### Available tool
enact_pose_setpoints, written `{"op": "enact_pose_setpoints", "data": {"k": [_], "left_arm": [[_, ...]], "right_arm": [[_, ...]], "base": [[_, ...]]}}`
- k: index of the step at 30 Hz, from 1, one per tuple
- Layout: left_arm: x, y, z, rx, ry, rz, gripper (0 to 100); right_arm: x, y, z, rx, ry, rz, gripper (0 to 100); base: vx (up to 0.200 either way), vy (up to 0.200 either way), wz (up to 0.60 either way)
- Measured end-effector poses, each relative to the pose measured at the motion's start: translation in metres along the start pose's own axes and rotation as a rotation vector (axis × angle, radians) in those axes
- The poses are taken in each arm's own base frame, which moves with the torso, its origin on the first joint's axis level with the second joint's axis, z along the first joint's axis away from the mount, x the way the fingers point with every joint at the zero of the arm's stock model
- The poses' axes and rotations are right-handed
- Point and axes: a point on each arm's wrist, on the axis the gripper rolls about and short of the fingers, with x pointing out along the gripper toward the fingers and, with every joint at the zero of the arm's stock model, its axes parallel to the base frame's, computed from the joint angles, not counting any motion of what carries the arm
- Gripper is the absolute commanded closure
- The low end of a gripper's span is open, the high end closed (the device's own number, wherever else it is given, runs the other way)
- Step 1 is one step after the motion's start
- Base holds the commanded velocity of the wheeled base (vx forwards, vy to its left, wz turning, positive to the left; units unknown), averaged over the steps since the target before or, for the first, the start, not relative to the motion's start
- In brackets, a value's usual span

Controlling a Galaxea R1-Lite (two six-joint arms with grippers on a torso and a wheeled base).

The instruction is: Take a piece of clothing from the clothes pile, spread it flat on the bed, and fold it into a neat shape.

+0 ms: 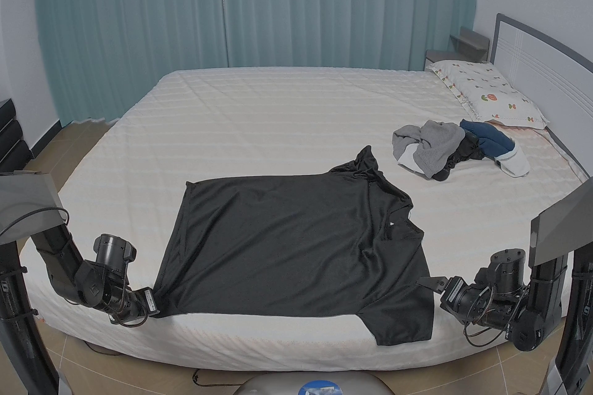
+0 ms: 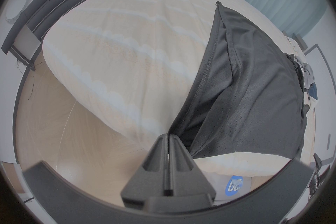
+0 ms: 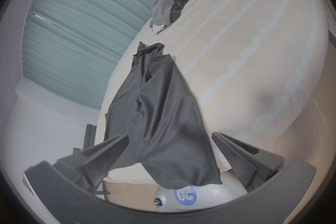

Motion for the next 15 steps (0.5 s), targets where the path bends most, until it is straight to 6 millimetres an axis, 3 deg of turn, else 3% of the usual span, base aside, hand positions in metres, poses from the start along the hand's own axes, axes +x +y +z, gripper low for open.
{"op": "enact_pose_setpoints", "data": {"k": [15], "left_arm": [[0.001,-0.001,0.0,0.01,0.011,-0.013,100]], "right_arm": [[0.033,-0.012,-0.005,-0.046,-0.004,-0.051,0]], "base": [[0.0,0.0,0.0]]}}
